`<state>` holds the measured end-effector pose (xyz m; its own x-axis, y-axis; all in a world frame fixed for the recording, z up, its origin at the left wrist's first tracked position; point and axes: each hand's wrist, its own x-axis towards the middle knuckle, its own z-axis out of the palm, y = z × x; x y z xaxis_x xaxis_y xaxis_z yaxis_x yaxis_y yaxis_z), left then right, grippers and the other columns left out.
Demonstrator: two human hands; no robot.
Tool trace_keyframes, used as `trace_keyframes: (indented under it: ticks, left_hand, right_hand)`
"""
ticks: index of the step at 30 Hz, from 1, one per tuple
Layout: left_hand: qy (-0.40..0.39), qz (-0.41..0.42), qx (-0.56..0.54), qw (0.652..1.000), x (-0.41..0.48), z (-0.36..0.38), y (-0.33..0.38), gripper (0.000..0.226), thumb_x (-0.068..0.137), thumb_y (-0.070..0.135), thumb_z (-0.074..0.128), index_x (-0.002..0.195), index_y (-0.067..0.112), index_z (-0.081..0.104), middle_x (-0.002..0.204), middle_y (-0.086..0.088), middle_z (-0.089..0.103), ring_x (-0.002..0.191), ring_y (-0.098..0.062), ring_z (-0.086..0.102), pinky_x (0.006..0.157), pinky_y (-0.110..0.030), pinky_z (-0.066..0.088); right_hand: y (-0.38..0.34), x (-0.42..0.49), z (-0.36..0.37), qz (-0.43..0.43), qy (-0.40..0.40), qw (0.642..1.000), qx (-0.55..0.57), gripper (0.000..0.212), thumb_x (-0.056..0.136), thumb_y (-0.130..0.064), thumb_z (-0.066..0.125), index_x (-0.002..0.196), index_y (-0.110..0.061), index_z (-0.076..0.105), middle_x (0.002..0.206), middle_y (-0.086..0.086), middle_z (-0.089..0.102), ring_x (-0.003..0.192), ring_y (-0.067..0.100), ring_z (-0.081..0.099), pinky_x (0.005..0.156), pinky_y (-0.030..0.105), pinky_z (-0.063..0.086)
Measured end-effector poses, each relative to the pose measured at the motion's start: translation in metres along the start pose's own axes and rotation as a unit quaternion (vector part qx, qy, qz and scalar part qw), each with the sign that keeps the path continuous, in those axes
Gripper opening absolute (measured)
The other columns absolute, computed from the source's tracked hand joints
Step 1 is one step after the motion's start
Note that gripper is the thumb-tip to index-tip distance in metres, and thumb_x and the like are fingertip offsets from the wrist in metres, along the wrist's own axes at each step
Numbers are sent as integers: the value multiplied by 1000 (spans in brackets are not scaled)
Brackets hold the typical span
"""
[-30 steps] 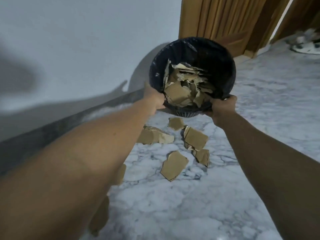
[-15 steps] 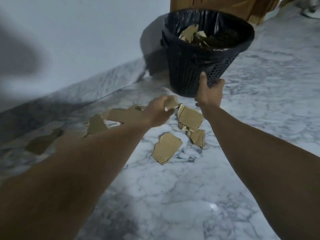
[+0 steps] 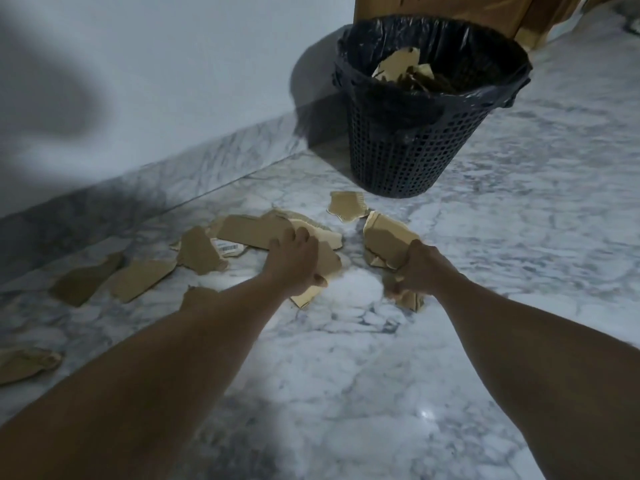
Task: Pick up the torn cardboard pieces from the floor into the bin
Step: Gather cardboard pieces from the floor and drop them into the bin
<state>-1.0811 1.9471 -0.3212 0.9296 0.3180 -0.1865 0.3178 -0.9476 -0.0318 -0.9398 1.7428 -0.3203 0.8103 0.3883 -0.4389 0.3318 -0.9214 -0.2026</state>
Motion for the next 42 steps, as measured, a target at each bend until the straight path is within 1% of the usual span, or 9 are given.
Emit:
trace_keyframes:
  ticks: [3, 9, 18, 25, 30, 33, 35, 39, 42]
  left_hand:
    - [-70, 20, 25, 997, 19, 3, -15, 97, 71, 71, 68, 143, 12, 37, 161, -8, 13, 145, -38, 13, 112, -60, 17]
    - [-58, 106, 14, 993, 12, -1, -6, 88, 69, 68, 72, 140, 24, 43, 141, 0, 52, 128, -27, 46, 102, -47, 31]
    - [-93, 150, -1, 984, -1, -5, 17, 81, 71, 53, 80, 137, 19, 50, 138, -4, 48, 123, -28, 45, 97, -38, 37]
    - [43, 217, 150, 964, -9, -16, 27, 69, 60, 61, 81, 114, 21, 67, 116, 0, 52, 116, -30, 39, 94, -49, 30]
    - [217, 255, 34, 942, -24, 1, 34, 33, 62, 39, 85, 84, 20, 71, 87, 1, 59, 91, -27, 56, 91, -47, 35]
    - [232, 171, -168, 943, -28, 0, 39, 38, 78, 49, 74, 97, 18, 66, 94, 0, 60, 88, -23, 59, 84, -40, 34]
    - [202, 49, -395, 895, -26, -14, 40, 44, 79, 48, 75, 104, 14, 63, 97, 0, 63, 85, -19, 61, 77, -37, 41]
    - [189, -194, -698, 662, -10, -50, 19, 44, 80, 42, 78, 109, 11, 67, 94, -6, 74, 86, -26, 73, 57, -33, 55]
    - [142, -230, -704, 656, -3, -66, -19, 37, 85, 37, 75, 111, 13, 64, 93, -5, 69, 77, -28, 69, 60, -41, 55]
  right_hand:
    - [0, 2, -3, -33, 0, 999, -30, 54, 65, -41, 84, 105, -11, 63, 100, 6, 60, 90, 27, 62, 66, 29, 46]
    - [-18, 19, -27, -23, 54, 986, 157, 60, 46, -60, 86, 78, -18, 59, 99, 7, 61, 97, 27, 59, 83, 44, 55]
    - [-31, 28, -2, 73, 22, 995, 59, 99, 71, -67, 72, 142, -7, 38, 130, 10, 39, 125, 33, 35, 102, 52, 39]
    - [-45, 28, -29, -79, 99, 983, 136, 32, 76, -14, 75, 101, -12, 56, 87, 2, 53, 89, 26, 60, 55, 24, 39]
    - [-52, 32, -60, -115, 152, 935, 299, 59, 80, -19, 80, 130, -13, 49, 107, 5, 55, 97, 23, 57, 81, 38, 53]
    - [-57, 37, -64, -101, 164, 927, 323, 31, 85, -27, 76, 104, -3, 71, 90, 9, 63, 85, 21, 61, 74, 36, 53]
    - [-59, 38, -62, -93, 135, 918, 361, 34, 88, -28, 72, 82, 5, 69, 74, 17, 63, 71, 22, 58, 63, 35, 45]
    - [-60, 37, -51, -97, 61, 974, 195, 46, 96, -39, 60, 73, 0, 57, 67, 13, 51, 71, 25, 51, 62, 32, 35]
    - [-63, 38, -36, -56, -10, 993, 100, 71, 83, -68, 57, 107, -1, 61, 106, 17, 61, 105, 32, 57, 75, 34, 43]
